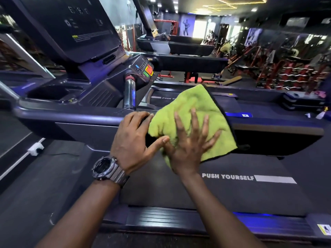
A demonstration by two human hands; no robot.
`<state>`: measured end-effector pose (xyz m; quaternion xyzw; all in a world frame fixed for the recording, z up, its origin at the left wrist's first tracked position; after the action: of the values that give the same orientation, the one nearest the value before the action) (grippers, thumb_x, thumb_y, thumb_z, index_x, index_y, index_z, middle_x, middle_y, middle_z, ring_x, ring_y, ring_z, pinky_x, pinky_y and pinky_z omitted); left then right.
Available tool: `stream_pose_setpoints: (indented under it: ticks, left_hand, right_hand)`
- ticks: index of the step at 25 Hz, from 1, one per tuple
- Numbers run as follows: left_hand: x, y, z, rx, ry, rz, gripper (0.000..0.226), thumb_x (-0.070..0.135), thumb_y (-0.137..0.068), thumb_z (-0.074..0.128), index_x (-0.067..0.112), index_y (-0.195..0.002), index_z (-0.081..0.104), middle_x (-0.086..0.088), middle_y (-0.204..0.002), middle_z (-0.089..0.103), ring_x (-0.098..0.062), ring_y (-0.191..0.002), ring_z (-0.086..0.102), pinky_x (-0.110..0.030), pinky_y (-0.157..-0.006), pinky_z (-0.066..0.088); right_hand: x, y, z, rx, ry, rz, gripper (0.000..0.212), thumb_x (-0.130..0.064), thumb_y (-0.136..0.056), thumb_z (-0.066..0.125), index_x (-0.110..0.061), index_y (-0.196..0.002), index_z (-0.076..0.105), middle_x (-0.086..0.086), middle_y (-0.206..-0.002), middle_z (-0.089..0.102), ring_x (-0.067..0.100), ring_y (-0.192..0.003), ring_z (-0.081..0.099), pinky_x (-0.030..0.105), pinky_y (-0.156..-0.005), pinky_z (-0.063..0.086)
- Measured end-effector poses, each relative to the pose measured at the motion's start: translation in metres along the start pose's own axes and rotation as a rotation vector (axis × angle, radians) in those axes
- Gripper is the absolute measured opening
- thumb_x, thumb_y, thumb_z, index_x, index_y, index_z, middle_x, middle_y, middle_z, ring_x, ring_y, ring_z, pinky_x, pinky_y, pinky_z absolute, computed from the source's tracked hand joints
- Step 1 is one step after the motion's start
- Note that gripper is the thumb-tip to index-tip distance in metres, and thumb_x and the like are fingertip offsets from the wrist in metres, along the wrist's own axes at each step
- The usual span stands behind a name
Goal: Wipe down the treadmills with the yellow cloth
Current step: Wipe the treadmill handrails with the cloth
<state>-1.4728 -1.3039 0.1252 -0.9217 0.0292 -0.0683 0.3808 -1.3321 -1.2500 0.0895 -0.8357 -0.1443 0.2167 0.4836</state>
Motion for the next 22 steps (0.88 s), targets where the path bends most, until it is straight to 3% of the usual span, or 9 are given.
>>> stream_pose_setpoints:
  ticks: [3,5,7,10,13,16,18,20,22]
  left_hand:
    - [-0.002,-0.002,-0.003,0.032,0.023,0.0,0.074,0.066,-0.094,0.034,0.004,-0.122,0.062,-0.012,-0.12,0.059,-0.032,-0.114,0.052,-0.044,-0.101,0.041]
    - [-0.006,-0.004,-0.01,0.065,0.038,-0.006,0.073,0.065,-0.095,0.034,0.004,-0.119,0.066,-0.011,-0.116,0.061,-0.031,-0.11,0.053,-0.044,-0.098,0.043]
    - [-0.011,-0.004,-0.014,0.079,0.054,-0.017,0.073,0.065,-0.095,0.032,0.004,-0.116,0.067,-0.011,-0.114,0.061,-0.031,-0.109,0.054,-0.043,-0.097,0.044]
    - [-0.013,-0.002,-0.015,0.068,0.073,-0.02,0.069,0.062,-0.095,0.035,0.004,-0.115,0.067,-0.011,-0.114,0.062,-0.029,-0.108,0.053,-0.037,-0.097,0.043]
    - [-0.018,0.0,-0.018,0.068,0.116,-0.039,0.063,0.058,-0.094,0.04,0.004,-0.112,0.067,-0.01,-0.112,0.063,-0.026,-0.107,0.054,-0.034,-0.095,0.043]
    - [-0.022,0.001,-0.021,0.086,0.099,-0.021,0.063,0.06,-0.094,0.041,0.005,-0.112,0.068,-0.009,-0.112,0.062,-0.026,-0.107,0.055,-0.036,-0.093,0.046]
    - [-0.023,0.005,-0.021,0.111,0.082,-0.033,0.062,0.058,-0.094,0.043,0.004,-0.114,0.067,-0.012,-0.113,0.061,-0.028,-0.107,0.055,-0.036,-0.095,0.045]
    - [-0.021,0.009,-0.019,0.139,0.078,-0.063,0.063,0.056,-0.094,0.043,0.002,-0.119,0.064,-0.015,-0.115,0.059,-0.03,-0.109,0.053,-0.037,-0.098,0.043]
    - [-0.021,0.013,-0.019,0.168,0.103,-0.103,0.064,0.055,-0.094,0.042,-0.001,-0.122,0.059,-0.017,-0.118,0.058,-0.031,-0.112,0.053,-0.037,-0.101,0.041]
  right_hand:
    - [-0.012,0.036,0.014,-0.052,0.028,-0.286,0.058,-0.068,-0.094,0.043,-0.041,-0.145,0.043,0.002,-0.15,0.042,0.036,-0.141,0.036,0.067,-0.113,0.016]
    - [0.019,0.05,0.017,-0.097,0.04,-0.414,0.05,-0.065,-0.086,0.059,-0.035,-0.126,0.057,0.001,-0.128,0.051,0.036,-0.123,0.05,0.063,-0.112,0.023]
    - [0.039,0.037,0.011,-0.078,0.038,-0.273,0.059,-0.07,-0.078,0.065,-0.034,-0.125,0.058,0.005,-0.125,0.055,0.036,-0.124,0.046,0.065,-0.113,0.02]
    - [-0.004,0.007,0.003,-0.036,-0.002,-0.02,0.068,-0.077,-0.087,0.041,-0.04,-0.145,0.045,0.006,-0.155,0.038,0.036,-0.146,0.024,0.067,-0.115,0.005]
    - [-0.052,0.026,0.015,-0.092,-0.05,-0.241,0.061,-0.066,-0.096,0.04,-0.038,-0.15,0.037,0.003,-0.158,0.033,0.035,-0.147,0.024,0.073,-0.112,0.009]
    - [-0.019,0.045,0.022,-0.122,0.072,-0.465,0.073,-0.061,-0.082,0.069,-0.041,-0.146,0.039,0.001,-0.147,0.037,0.033,-0.135,0.035,0.069,-0.111,0.02]
    - [-0.013,0.033,0.016,-0.088,0.056,-0.368,0.071,-0.059,-0.078,0.069,-0.041,-0.141,0.043,0.001,-0.145,0.038,0.033,-0.135,0.035,0.067,-0.114,0.016]
    - [-0.036,0.018,0.014,-0.066,-0.031,-0.179,0.058,-0.058,-0.091,0.051,-0.042,-0.145,0.04,0.001,-0.156,0.032,0.034,-0.145,0.024,0.067,-0.115,0.003]
    - [-0.066,0.028,0.023,-0.069,-0.064,-0.203,0.051,-0.051,-0.099,0.039,-0.039,-0.149,0.037,0.001,-0.16,0.025,0.034,-0.149,0.017,0.07,-0.113,0.003]
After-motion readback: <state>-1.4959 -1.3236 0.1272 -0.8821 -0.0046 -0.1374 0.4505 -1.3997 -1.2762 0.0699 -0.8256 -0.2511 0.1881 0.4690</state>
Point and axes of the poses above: each hand's wrist, its own y-axis away from the middle knuckle, its own z-axis out of the palm, x = y × z, the point moved 10 cm from there along -y, towards the middle knuckle
